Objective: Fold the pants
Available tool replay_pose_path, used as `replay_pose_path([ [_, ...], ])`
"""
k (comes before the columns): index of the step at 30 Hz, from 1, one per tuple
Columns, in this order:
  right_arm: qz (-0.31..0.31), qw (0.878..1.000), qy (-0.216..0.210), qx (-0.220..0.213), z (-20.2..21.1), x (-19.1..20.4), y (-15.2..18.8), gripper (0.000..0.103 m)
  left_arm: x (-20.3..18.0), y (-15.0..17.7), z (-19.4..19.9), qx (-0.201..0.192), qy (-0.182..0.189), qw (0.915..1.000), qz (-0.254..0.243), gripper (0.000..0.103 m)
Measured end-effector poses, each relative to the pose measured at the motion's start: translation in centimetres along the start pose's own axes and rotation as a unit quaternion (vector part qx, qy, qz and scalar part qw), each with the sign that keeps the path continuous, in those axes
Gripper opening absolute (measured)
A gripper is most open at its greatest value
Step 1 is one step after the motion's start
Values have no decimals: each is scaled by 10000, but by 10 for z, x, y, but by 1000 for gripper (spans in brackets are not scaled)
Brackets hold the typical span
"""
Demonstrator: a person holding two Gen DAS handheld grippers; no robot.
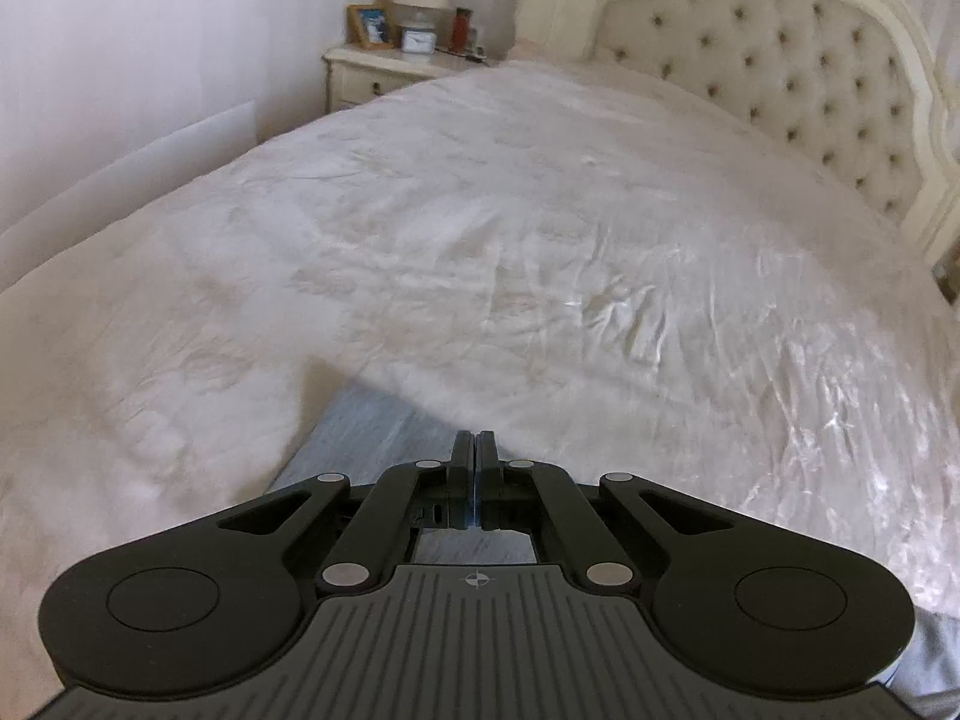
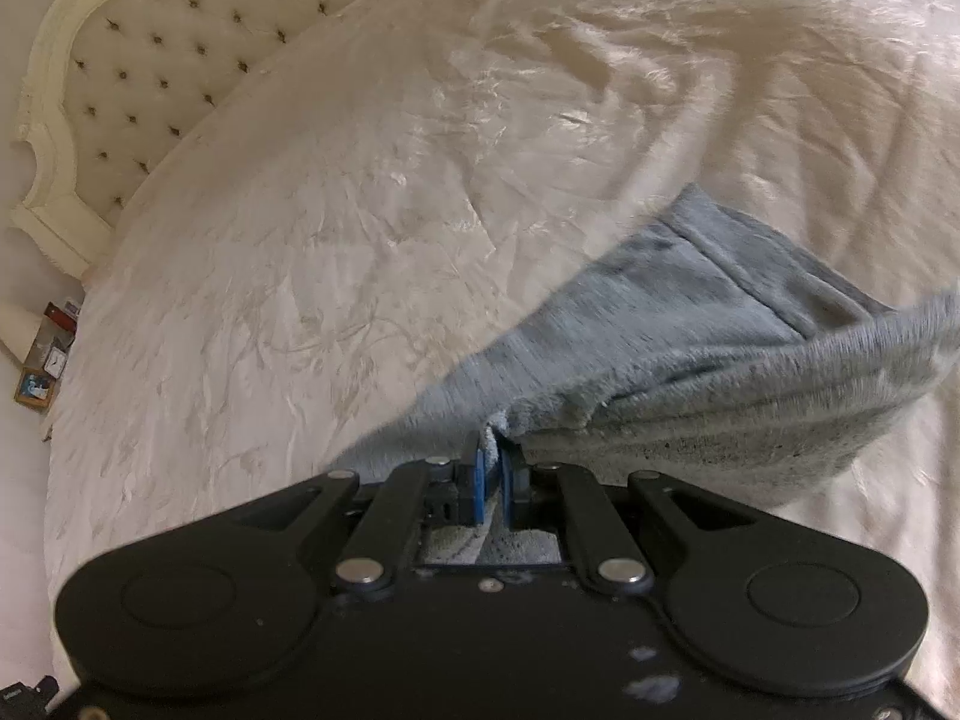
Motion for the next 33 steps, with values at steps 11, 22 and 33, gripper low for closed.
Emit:
replay_pose_path([
  [11,381,9956,334,785,-56,8,12,30,39,73,-20,1225,77,9875,-988,4],
  [22,1487,9875,-312,417,-20,82,33,38,86,88,-13,1511,192,9808,-1220,22],
  [33,4249,8760,-2056,995,-23,258,145,50,98,82,-40,1705,402,9757,-1320,27],
])
Point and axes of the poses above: each gripper's, at about its wrist camera, not at the fingertips, and z roughly against the way its jaws point, x to its left, y to its underside, the point moved 10 cm from there along -z, roughly the way its jaws point, and after that the axes turned 11 degrees about z, right-handed, at the moved point
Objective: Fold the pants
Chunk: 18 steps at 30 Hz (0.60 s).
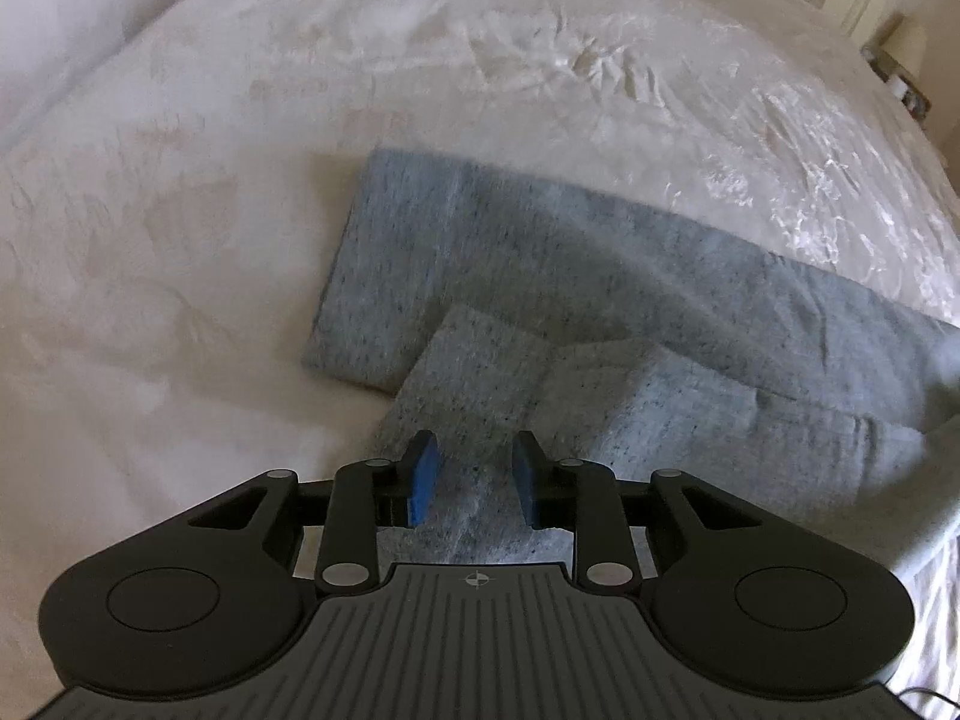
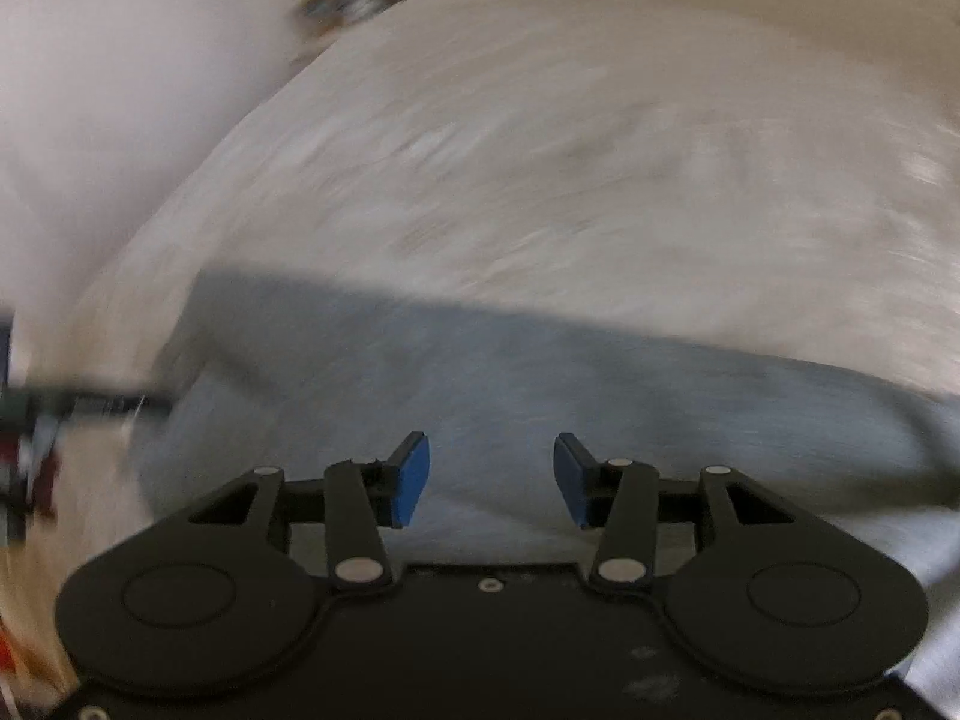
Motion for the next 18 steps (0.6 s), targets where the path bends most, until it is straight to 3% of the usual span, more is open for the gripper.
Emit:
replay_pose_path([
  [3,738,9965,-146,366,-33,37,4,51,0,4,-6,142,139,9998,-6,29],
  [7,1454,9862,-145,775,-60,50,15,55,3,5,-12,265,297,9992,-63,31],
  [9,1700,9804,-139,990,-65,53,21,41,4,3,-10,274,391,9988,-55,31],
  [10,1815,9773,-150,1080,-65,53,25,11,4,2,-7,260,425,9987,-75,31],
  [11,1854,9757,-162,1154,-63,50,26,6,3,1,-3,231,452,9986,-122,31],
  [15,1773,9796,-214,920,-41,57,23,5,-10,-8,16,-34,639,9960,-630,33],
  [18,1800,9818,-31,604,-23,62,14,4,-20,-17,22,-138,793,9919,-978,42],
])
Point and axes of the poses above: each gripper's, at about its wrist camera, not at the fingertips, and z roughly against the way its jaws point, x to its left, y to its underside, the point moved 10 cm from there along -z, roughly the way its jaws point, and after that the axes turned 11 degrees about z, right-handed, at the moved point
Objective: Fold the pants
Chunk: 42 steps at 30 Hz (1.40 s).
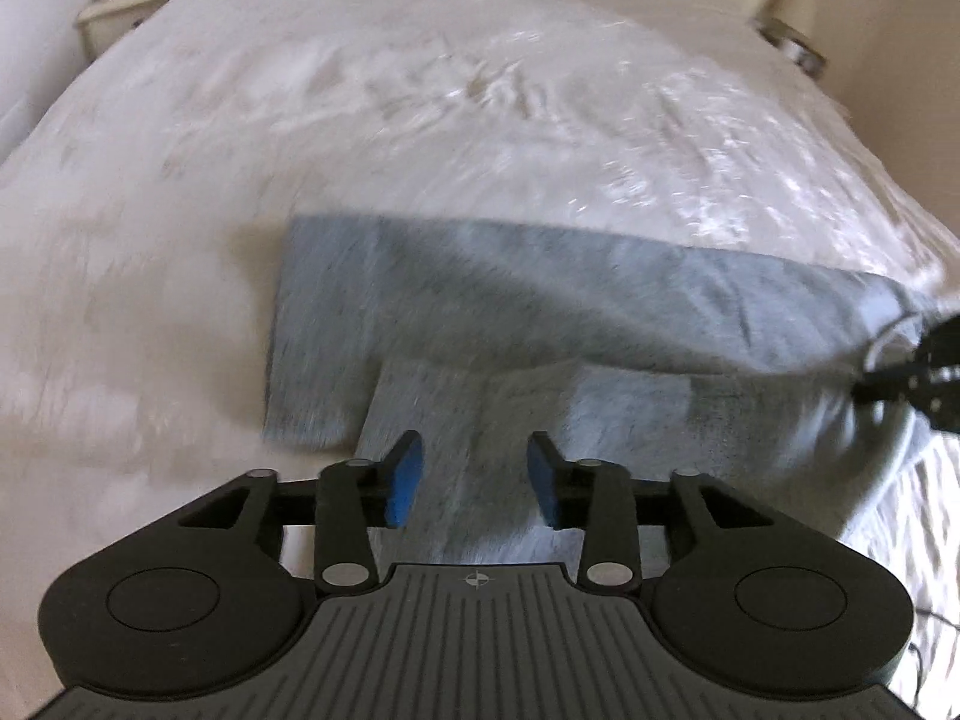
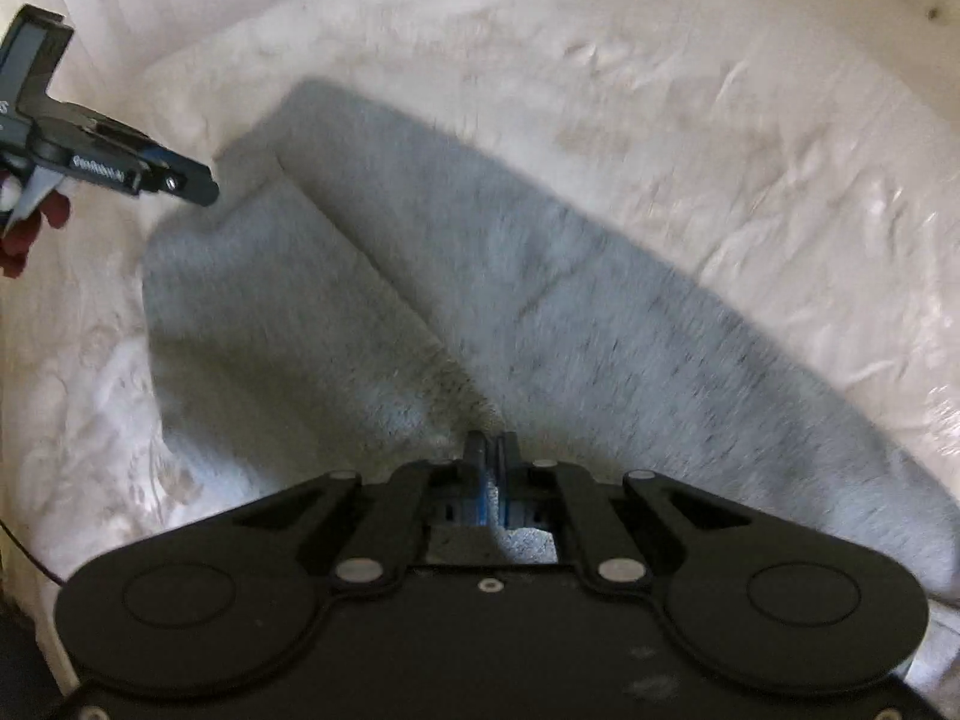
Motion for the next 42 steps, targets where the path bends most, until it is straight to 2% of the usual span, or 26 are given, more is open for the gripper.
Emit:
replay_pose_path([
  [4,153,9976,518,-442,22,-10,-26,4,3,-13,1,-126,139,9994,283,42],
  [7,97,9936,871,-706,28,-32,-50,4,6,-23,5,-322,140,9977,583,42],
  [10,-74,9921,1073,-640,13,-62,-63,4,7,-25,1,-336,135,9964,761,42],
  [14,-371,9952,893,-140,-32,-87,-56,5,7,-17,-8,-123,224,9950,963,42],
  [17,-394,9953,841,276,-52,-87,-43,7,10,-6,-20,128,219,9934,1118,43],
  [21,-432,9960,738,273,-59,-82,-42,7,15,10,-37,413,195,9896,1365,43],
  [26,-473,9967,604,267,-63,-69,-41,8,23,11,-41,454,186,9859,1599,43],
  [28,-479,9967,605,265,-64,-68,-41,8,28,7,-32,278,83,9845,1730,44],
  [30,-530,9966,580,258,-62,-66,-40,8,32,3,-20,-62,-104,9845,1750,44],
  [31,-553,9965,574,250,-62,-65,-40,8,34,4,-19,-62,-149,9846,1740,45],
  [33,-598,9963,569,237,-60,-64,-39,8,36,13,-27,187,-156,9838,1777,45],
  [35,-657,9960,562,244,-60,-65,-37,8,34,24,-36,422,-42,9831,1779,51],
  [37,-703,9956,578,237,-58,-65,-36,8,26,26,-42,472,164,9834,1747,69],
  [38,-730,9954,571,231,-57,-64,-36,8,22,26,-43,461,246,9833,1745,69],
  [39,-741,9954,572,224,-55,-64,-35,8,20,26,-45,441,178,9826,1795,66],
  [40,-737,9953,585,219,-54,-63,-34,8,21,25,-45,428,20,9818,1849,42],
  [41,-720,9954,596,218,-52,-63,-34,8,23,24,-43,419,-156,9810,1885,22],
  [42,-710,9954,605,206,-50,-62,-34,8,22,23,-41,405,-117,9803,1929,6],
])
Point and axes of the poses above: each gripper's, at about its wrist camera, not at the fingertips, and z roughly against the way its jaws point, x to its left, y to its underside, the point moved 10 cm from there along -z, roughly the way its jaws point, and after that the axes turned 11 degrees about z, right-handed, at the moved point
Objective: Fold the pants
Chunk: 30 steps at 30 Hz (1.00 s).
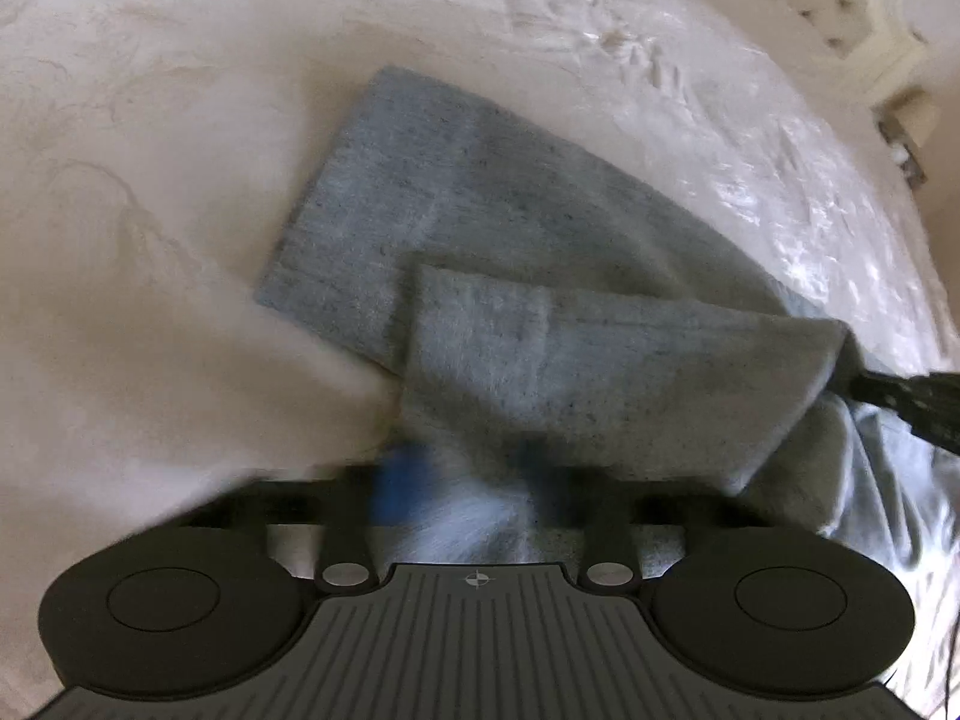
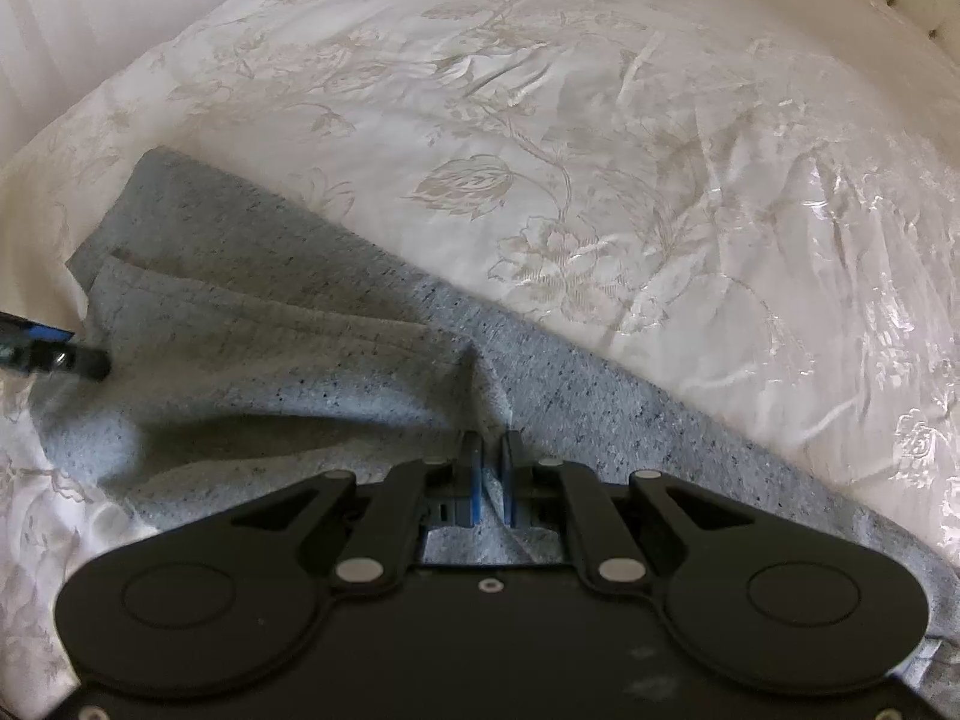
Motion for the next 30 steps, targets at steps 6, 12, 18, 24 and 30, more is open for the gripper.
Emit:
replay_pose_path([
  [6,-18,9995,127,-291,24,-3,-4,8,-22,-18,52,-702,-88,9947,-741,5],
  [12,-109,9967,262,-755,48,-17,-28,5,-30,-80,94,-1288,-2,9874,-917,4],
  [18,-107,9972,286,-675,24,-25,-47,7,-13,-99,57,-972,-231,9889,-1098,4],
  [24,543,9979,43,-342,7,-11,-26,49,10,-82,35,-716,-409,9920,-960,4],
  [30,890,9953,-222,305,-13,-27,17,51,23,-74,35,-696,-455,9935,-778,4],
])
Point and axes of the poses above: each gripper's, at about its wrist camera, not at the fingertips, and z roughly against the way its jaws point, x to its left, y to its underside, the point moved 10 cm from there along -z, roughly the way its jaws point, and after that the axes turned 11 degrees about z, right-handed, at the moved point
